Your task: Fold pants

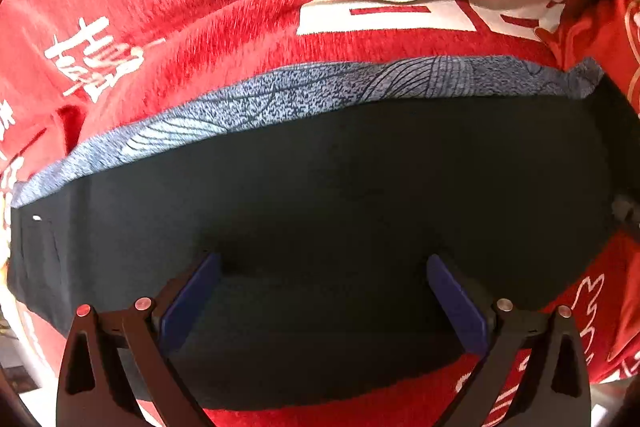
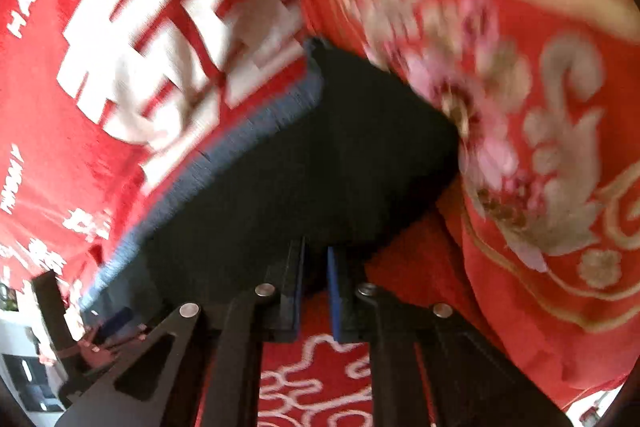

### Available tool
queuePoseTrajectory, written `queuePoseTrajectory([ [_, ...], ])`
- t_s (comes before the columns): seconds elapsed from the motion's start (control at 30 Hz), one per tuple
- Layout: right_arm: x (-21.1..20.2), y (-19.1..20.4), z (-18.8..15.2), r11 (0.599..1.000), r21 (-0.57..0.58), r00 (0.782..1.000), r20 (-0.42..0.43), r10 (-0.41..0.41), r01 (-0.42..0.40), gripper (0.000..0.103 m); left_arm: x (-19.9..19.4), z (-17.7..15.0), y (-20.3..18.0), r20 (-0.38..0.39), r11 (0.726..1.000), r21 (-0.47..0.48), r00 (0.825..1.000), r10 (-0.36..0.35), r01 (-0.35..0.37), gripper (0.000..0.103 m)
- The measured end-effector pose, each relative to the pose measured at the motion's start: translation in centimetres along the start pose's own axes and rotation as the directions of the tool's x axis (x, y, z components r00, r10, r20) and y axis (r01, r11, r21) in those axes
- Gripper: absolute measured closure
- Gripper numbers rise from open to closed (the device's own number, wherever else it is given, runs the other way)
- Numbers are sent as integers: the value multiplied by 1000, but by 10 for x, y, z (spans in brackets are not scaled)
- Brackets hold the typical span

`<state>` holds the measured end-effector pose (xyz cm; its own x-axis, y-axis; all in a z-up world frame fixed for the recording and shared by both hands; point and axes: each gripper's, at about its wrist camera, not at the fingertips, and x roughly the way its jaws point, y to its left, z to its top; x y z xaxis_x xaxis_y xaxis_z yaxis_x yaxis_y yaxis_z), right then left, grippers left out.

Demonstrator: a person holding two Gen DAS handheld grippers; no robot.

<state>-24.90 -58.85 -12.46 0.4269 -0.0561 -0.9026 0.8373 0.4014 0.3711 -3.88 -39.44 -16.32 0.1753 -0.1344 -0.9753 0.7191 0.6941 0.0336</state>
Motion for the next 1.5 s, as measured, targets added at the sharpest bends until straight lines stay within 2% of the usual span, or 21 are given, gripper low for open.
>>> queuePoseTrajectory([
  [0.1,0,-18,-9,993,89,997,-14,77,-76,87,0,-1,1,4,1000,10,1000,-9,9,0],
  [0.23,-6,-22,-29,988,89,991,-39,127,-123,72,0,0,-2,15,1000,29,1000,5,-5,0],
  [0.47,-1,-18,-46,973,115,977,-62,206,-198,70,-3,-4,-6,15,1000,23,1000,4,-4,0],
  [0.5,-1,-17,-46,972,116,975,-63,213,-204,67,-3,-4,-6,17,1000,26,1000,5,-6,0],
  [0.57,0,-14,-46,971,109,973,-64,222,-214,56,0,-2,-1,17,1000,26,1000,4,-5,0],
  [0.93,0,-23,-43,964,136,970,-49,236,-228,55,0,0,2,15,1000,27,1000,16,-16,0],
  [1.03,-4,-26,-44,963,137,971,-30,237,-230,55,-9,2,-4,41,999,28,999,17,-19,0],
  [1.13,-6,-32,-42,959,157,971,11,239,-238,55,-12,7,-9,57,1000,15,998,-1,0,0],
  [1.27,-3,-40,-37,945,194,965,56,256,-262,55,3,11,-16,22,1000,18,1000,11,-12,0],
  [1.4,4,-39,-31,940,181,956,117,271,-288,55,3,6,-14,62,1000,17,998,3,-4,0],
  [1.5,10,-33,-24,934,188,947,162,276,-304,50,4,5,-14,76,1000,27,997,-1,-1,0],
])
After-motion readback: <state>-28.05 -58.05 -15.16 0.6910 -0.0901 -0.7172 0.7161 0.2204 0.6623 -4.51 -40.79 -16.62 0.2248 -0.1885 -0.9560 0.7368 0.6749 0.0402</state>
